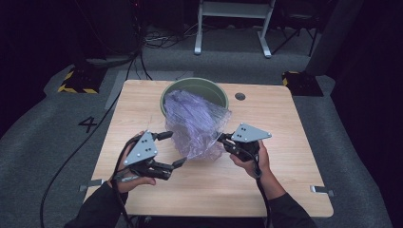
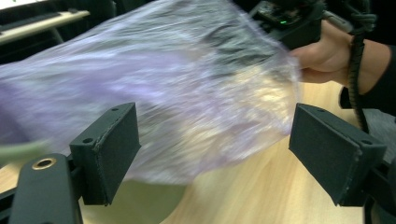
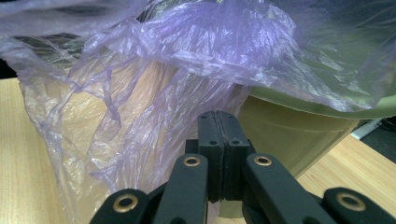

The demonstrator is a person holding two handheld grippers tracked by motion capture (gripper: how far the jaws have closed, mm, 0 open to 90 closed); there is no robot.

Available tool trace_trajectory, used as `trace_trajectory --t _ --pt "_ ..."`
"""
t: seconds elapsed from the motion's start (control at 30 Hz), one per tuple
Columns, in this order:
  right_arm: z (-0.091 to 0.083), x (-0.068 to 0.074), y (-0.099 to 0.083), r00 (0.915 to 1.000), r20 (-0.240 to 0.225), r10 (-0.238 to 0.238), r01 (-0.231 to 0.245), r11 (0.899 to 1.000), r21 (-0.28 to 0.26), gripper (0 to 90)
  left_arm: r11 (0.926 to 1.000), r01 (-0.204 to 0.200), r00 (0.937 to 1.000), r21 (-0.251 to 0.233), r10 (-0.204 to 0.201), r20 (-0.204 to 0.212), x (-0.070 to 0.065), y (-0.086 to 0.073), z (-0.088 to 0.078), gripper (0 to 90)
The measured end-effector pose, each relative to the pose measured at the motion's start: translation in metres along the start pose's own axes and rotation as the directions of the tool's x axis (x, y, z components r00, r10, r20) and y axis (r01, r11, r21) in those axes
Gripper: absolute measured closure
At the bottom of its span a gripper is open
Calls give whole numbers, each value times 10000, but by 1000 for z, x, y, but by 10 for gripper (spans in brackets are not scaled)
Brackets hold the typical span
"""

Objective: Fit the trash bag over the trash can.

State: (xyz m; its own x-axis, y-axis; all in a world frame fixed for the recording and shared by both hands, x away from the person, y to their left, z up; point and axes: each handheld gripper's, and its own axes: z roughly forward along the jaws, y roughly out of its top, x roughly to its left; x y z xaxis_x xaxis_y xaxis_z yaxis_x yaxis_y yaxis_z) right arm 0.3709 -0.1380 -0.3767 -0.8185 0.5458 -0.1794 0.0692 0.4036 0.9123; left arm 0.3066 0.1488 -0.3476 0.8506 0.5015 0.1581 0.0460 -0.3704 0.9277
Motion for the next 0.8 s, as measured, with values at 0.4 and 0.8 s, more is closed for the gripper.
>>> trace_trajectory --t 0.4,0.8 --pt "-10 1 -2 9999 127 -67 69 9998 -171 854 9967 -312 9916 751 403 -1228 7 1 25 571" --pt "-7 12 8 9943 -576 902 -930 9945 -474 281 9989 -126 9961 458 165 -870 20 -9 20 824"
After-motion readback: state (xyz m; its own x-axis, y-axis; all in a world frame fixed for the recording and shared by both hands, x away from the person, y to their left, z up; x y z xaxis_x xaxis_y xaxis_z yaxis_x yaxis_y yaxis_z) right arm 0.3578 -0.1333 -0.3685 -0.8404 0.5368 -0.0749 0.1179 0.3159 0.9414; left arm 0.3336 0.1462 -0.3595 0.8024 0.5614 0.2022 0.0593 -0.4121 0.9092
